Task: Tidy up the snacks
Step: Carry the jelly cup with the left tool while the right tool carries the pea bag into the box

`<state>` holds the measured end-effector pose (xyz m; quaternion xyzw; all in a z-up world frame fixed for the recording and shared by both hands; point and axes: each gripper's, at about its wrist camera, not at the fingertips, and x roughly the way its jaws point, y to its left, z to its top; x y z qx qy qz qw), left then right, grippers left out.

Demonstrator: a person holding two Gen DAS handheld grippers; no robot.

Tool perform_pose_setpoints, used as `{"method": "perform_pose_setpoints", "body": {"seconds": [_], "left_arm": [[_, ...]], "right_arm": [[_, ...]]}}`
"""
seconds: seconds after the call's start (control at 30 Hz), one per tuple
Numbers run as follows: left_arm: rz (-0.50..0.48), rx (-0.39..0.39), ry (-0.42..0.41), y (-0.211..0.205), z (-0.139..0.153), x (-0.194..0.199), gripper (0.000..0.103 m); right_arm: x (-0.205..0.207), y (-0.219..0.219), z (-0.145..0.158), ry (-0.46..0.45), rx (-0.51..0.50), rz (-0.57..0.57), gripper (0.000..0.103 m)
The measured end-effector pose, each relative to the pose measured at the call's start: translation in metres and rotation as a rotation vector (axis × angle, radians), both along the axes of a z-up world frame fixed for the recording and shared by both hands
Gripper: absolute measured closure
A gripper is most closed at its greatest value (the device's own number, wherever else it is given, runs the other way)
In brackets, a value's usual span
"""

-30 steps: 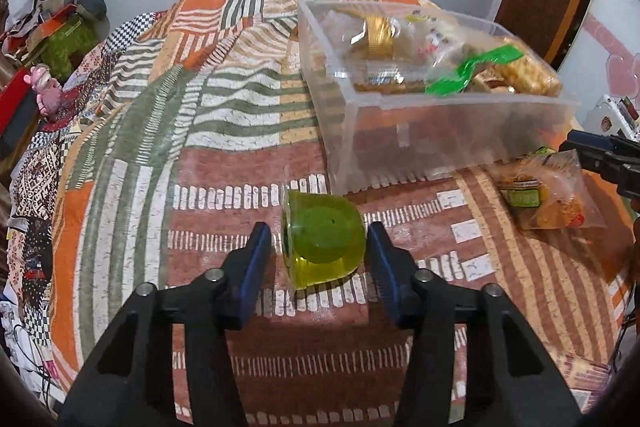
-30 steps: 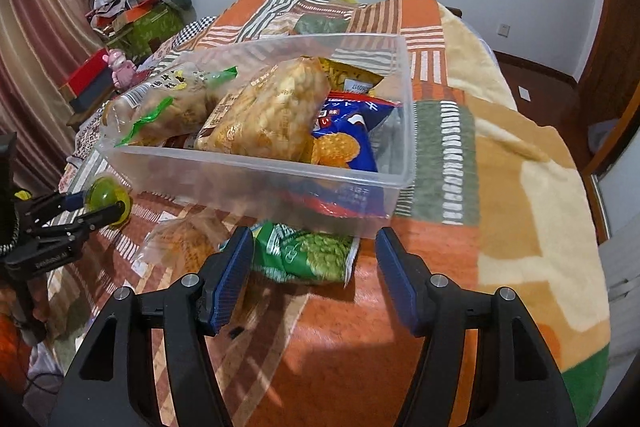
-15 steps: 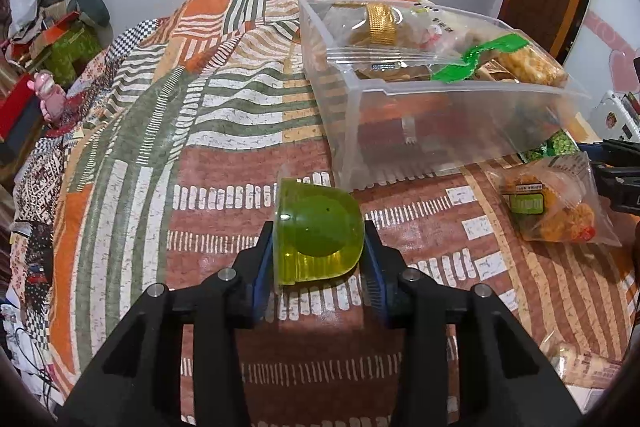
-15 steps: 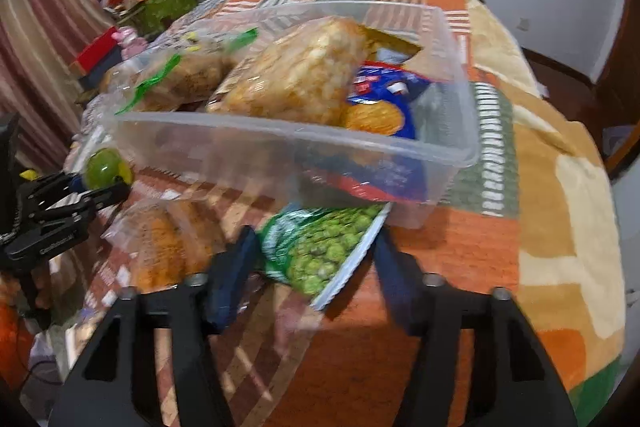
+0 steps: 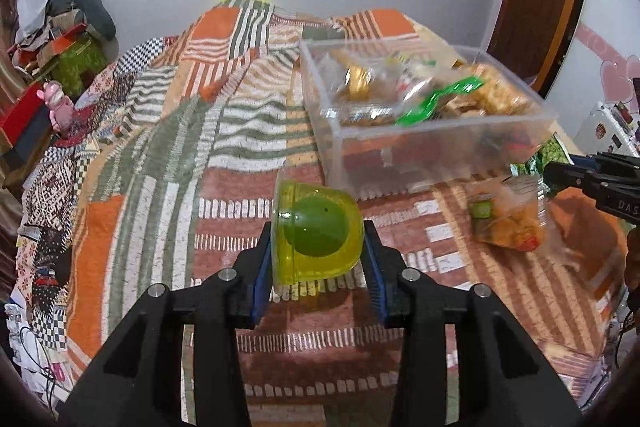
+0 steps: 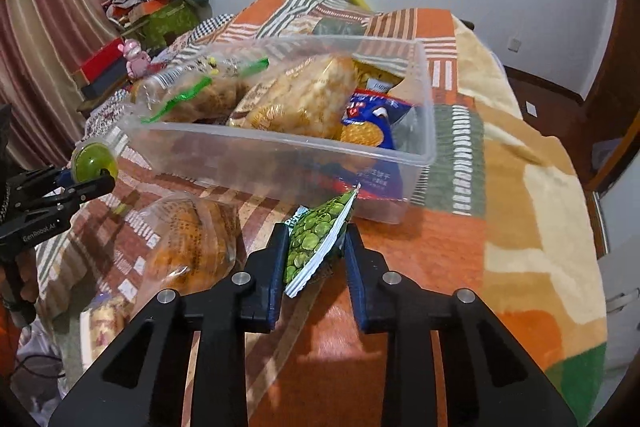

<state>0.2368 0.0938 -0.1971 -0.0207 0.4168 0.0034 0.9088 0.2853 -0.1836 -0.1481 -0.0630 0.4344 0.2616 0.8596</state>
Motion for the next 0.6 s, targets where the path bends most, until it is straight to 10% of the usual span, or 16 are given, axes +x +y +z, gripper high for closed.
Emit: {"method": "perform_pose_setpoints", "body": {"seconds": [0.6], "left_arm": [[-0.022, -0.016, -0.168, -0.023, 0.075, 0.023, 0.063]], "right_arm": [[-0.001, -0.014, 0.065, -0.188, 0.08, -0.041, 0.078]]}}
